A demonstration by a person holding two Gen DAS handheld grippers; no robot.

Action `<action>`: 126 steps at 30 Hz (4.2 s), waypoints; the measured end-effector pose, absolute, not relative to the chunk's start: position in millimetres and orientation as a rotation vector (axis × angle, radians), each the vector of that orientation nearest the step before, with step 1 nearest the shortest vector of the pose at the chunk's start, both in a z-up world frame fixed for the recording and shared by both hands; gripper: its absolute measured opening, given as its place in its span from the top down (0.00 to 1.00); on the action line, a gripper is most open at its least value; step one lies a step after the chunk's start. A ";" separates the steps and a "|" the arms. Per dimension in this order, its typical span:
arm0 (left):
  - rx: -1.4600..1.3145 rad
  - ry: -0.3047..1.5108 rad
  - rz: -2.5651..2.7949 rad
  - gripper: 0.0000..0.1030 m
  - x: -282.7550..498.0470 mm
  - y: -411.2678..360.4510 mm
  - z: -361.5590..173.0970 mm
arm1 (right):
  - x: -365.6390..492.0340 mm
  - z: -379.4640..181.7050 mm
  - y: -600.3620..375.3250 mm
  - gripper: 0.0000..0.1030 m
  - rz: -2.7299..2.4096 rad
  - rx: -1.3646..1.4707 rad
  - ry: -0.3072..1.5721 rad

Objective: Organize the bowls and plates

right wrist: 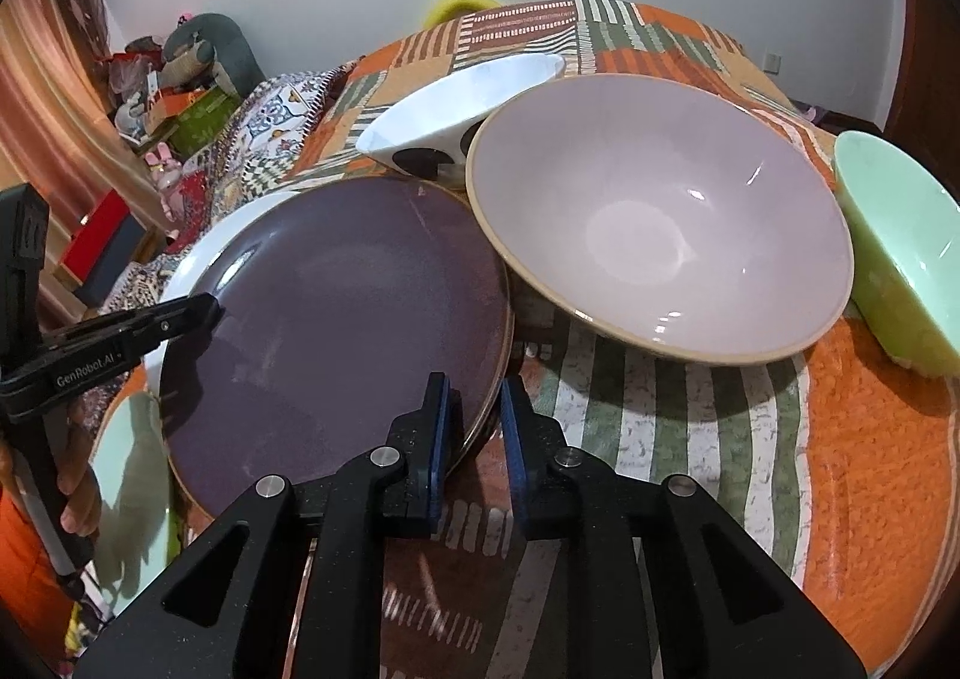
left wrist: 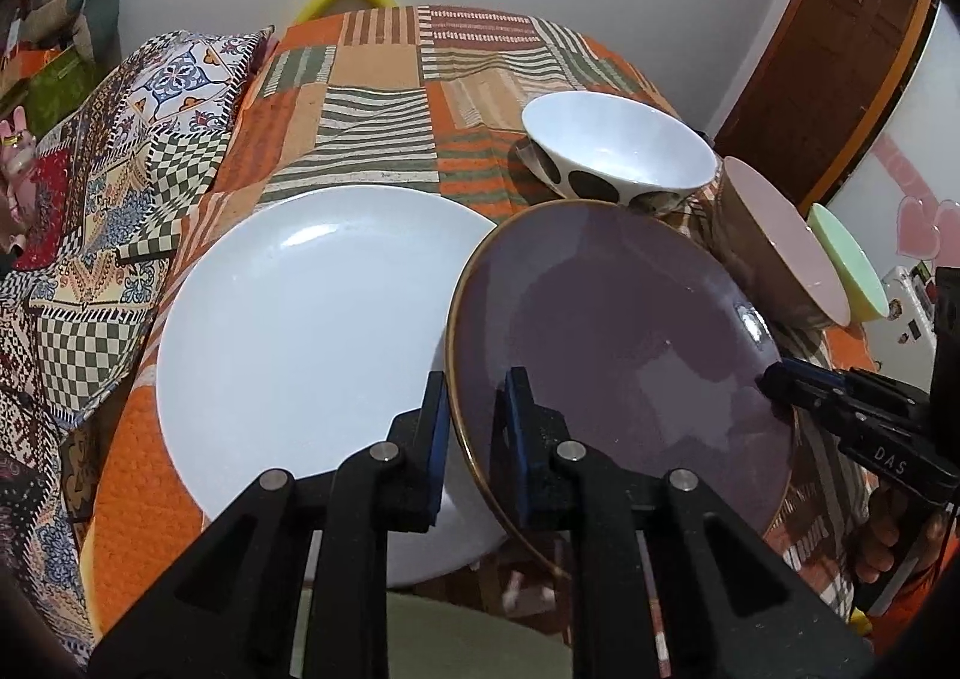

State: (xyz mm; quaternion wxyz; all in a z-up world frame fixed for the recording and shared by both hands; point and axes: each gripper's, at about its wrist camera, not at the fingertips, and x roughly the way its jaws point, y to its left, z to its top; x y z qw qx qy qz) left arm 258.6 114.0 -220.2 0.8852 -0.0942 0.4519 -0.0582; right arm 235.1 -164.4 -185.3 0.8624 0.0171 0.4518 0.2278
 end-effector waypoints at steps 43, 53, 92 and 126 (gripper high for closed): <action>-0.110 0.927 -0.187 0.79 159.5 22.3 -189.8 | 148.4 -156.2 -235.1 0.85 0.430 0.070 0.876; -0.117 1.006 -0.163 0.78 172.0 20.8 -219.2 | 151.0 -183.4 -239.5 0.85 0.435 0.092 0.929; -0.074 0.759 0.015 0.43 127.7 104.9 -126.0 | 146.5 -114.1 -196.1 0.37 0.525 0.028 0.751; -0.149 0.940 0.025 0.33 243.0 229.2 -225.6 | 260.2 -172.8 -34.3 0.41 0.672 -0.185 0.948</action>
